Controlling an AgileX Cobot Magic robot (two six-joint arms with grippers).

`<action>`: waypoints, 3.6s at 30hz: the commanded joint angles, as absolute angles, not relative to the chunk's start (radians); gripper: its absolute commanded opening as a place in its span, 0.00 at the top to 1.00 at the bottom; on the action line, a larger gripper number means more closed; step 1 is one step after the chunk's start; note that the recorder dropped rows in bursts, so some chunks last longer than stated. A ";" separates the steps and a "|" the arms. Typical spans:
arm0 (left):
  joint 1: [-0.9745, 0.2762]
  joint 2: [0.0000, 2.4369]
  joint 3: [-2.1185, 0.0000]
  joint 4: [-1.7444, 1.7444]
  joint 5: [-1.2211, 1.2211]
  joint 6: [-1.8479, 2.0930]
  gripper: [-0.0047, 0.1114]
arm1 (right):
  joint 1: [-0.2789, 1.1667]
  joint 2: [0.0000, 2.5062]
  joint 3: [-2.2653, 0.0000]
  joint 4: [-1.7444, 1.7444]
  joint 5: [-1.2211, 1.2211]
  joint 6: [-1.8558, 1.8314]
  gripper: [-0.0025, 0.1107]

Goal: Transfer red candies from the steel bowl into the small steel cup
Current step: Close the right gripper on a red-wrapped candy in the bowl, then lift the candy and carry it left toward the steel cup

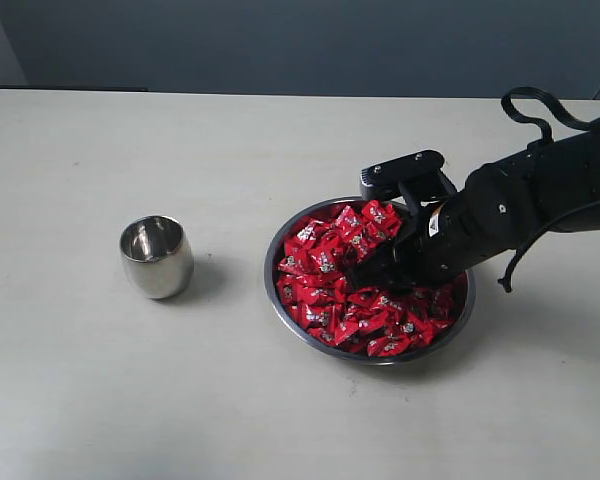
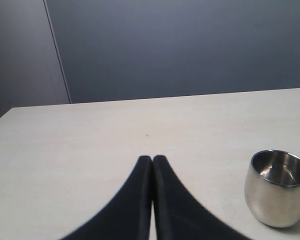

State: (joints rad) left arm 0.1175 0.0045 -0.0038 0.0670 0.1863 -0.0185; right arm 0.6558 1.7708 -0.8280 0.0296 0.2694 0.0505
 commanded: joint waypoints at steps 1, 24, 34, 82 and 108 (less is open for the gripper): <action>0.118 0.000 0.000 0.068 0.180 -0.020 0.96 | 0.657 1.772 -0.834 0.024 0.267 0.052 0.60; 0.118 0.000 0.000 0.068 0.181 -0.020 0.96 | 0.657 1.805 -0.834 0.027 0.279 0.052 0.89; 0.118 0.000 0.000 0.068 0.181 -0.020 0.96 | 0.657 1.759 -0.834 0.027 0.281 0.052 0.89; 0.118 0.000 0.000 0.068 0.179 -0.020 0.96 | 0.710 1.458 -0.926 -0.017 0.109 -0.096 0.89; 0.118 0.000 0.000 0.068 0.180 -0.020 0.96 | 0.736 1.691 -1.101 0.009 0.118 -0.115 0.89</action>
